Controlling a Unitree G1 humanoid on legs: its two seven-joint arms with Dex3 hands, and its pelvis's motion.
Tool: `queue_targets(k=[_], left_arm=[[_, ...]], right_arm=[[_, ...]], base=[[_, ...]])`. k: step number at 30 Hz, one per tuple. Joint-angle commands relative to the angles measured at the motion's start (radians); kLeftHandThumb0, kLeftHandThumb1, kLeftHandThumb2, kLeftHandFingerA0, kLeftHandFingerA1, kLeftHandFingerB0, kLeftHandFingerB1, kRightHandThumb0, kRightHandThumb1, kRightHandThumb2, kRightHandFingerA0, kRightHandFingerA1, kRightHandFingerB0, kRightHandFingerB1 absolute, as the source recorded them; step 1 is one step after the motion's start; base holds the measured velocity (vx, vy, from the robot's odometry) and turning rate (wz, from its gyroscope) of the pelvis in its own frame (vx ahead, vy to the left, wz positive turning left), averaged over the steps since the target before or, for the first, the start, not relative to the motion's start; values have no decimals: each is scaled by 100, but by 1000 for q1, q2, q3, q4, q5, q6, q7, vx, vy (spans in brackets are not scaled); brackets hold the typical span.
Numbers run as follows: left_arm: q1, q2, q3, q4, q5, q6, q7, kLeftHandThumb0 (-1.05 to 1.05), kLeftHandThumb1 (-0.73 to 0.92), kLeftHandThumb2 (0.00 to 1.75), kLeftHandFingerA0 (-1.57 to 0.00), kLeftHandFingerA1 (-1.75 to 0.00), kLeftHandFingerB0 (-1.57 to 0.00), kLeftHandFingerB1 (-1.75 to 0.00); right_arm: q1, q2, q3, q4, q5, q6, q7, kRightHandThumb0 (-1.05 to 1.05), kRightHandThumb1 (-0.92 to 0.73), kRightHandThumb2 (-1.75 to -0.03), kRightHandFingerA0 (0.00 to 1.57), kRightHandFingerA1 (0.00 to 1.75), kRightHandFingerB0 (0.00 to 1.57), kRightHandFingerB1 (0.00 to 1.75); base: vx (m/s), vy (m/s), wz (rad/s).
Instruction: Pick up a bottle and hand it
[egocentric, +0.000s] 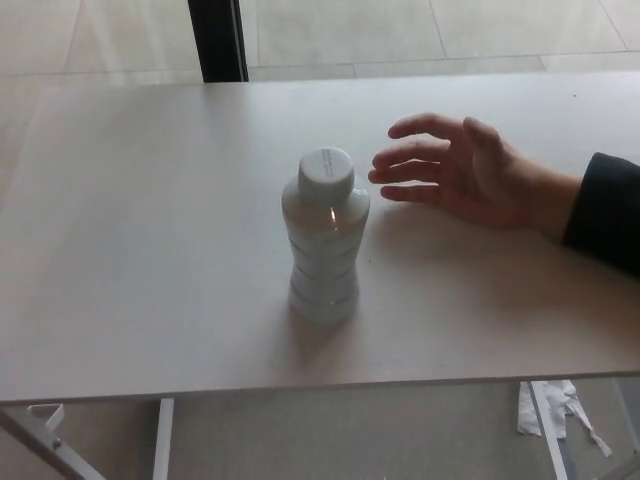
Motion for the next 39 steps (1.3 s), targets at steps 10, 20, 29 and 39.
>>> queue_targets(k=[10, 20, 29, 39], left_arm=[[-192, -139, -460, -183, 177, 224, 7, -77, 38, 81, -28, -57, -27, -49], [-191, -123, -535, -165, 194, 281, -89, -80, 51, 57, 0, -47, -10, -35], [-241, 25, -681, -158, 314, 306, -203, -90, 55, 93, 0, -16, 0, 0], [-207, -82, -695, -155, 399, 244, -59, -94, 59, 96, 0, -10, 0, 0]], right_arm=[[-37, -35, 8, 59, 31, -69, 28, -105, -18, -109, 62, 158, 14, 110], [-49, -38, 19, 92, 41, -94, 42, -105, -21, -109, 79, 158, 14, 109], [-58, -40, 28, 113, 45, -120, 50, -105, -23, -103, 81, 154, 21, 113], [-61, -23, 34, 57, 54, -101, 22, -105, -27, -90, 100, 145, 5, 155]], base=[[0, 0, 0], [0, 0, 0], [0, 0, 0], [0, 0, 0]])
